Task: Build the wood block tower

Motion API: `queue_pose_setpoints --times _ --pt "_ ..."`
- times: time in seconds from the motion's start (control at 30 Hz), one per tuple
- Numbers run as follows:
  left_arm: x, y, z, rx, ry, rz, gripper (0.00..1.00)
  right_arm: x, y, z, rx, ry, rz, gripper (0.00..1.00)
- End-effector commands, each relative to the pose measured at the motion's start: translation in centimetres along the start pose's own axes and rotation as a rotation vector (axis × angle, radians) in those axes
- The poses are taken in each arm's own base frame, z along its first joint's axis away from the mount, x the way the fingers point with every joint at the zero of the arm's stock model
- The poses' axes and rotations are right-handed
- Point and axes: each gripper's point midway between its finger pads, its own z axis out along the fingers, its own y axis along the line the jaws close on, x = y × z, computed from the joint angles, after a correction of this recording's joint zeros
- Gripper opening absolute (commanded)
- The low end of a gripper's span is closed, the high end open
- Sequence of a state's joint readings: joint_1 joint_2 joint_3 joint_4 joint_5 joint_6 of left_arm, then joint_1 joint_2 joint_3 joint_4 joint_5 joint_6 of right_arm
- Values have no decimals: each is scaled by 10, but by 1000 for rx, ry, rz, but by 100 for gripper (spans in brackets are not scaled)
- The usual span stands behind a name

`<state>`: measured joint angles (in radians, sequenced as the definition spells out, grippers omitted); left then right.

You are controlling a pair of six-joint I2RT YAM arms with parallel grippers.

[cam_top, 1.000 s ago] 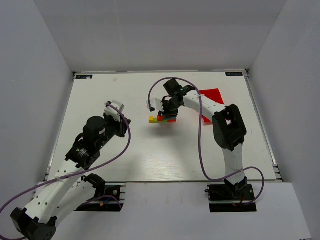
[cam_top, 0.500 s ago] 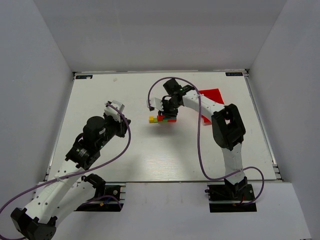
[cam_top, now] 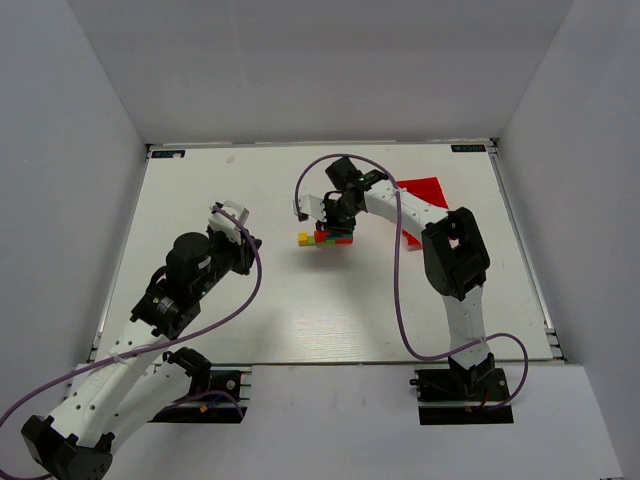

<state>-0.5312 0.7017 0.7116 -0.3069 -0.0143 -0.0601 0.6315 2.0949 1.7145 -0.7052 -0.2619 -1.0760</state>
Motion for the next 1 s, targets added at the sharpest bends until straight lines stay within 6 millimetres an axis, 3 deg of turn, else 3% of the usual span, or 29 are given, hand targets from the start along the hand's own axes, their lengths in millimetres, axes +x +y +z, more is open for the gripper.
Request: queue_pose_setpoints --times 0.0,0.97 --pt "-1 -1 0 8 -3 -1 33 -10 -10 -4 28 -17 2 19" --pt "-1 -1 0 8 -3 -1 33 -11 -12 -1 41 -12 2 31"
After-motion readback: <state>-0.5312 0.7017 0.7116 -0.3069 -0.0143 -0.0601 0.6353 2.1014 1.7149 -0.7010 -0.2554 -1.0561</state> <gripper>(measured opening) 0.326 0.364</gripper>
